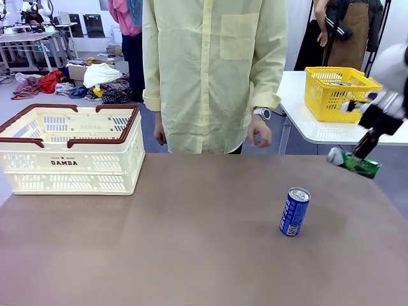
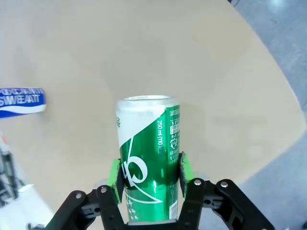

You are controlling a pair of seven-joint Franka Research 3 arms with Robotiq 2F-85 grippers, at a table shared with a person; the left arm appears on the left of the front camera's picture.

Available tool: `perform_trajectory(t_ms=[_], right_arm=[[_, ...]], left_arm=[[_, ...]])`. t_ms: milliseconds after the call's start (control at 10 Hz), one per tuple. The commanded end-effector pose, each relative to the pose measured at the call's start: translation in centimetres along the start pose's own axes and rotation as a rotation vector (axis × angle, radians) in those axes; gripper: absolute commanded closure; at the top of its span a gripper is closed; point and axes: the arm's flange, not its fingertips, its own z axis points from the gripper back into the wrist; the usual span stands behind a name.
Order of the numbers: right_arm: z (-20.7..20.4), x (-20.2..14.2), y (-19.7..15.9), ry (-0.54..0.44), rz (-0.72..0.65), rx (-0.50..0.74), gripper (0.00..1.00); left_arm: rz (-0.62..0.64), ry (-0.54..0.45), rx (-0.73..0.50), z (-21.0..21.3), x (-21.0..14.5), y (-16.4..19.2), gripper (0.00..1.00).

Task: Place the drinks into the Shopping basket.
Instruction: Pick up one drink and place it into the Shopping basket.

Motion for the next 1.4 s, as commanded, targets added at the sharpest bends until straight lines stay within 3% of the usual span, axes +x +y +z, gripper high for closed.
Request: perform_trajectory(t_ms=[0,100,300,400,900,1100,1300], right_arm=[[4.8,-1.5,4.1,-0.049,-0.196,0.038,1.00],[6.7,-2.7,6.0,-0.104,-0.244,0.069,1.00],[8.4,-4.3,7.8,-0.243,-0.371,-0.016,1.00],[7.8,-3.5,5.8,-0.077,-0.229,0.052,1.00],[6.8,-3.8,6.0,-0.120,-0.273,0.061,1.00],[6.6,-1.6,7.9,-0.137,-0.306,0.056,1.00],[6.5,3.2,12.9,-0.128,-0.311,0.029,1.00]], left_arm=[[0.003,-0.011,-0.017,0.1,0.1,-0.3,0.00],[0.003,-0.011,-0.017,0.1,0.1,-0.3,0.00],[0.003,-0.011,-0.017,0.1,0.1,-0.3,0.00],[0.003,-0.011,-0.017,0.1,0.1,-0.3,0.00],[0.003,-0.011,-0.017,0.1,0.1,-0.3,0.00],[0.003,-0.011,-0.017,0.1,0.1,-0.3,0.00],[0.003,-0.011,-0.017,0.1,0.1,-0.3,0.00]])
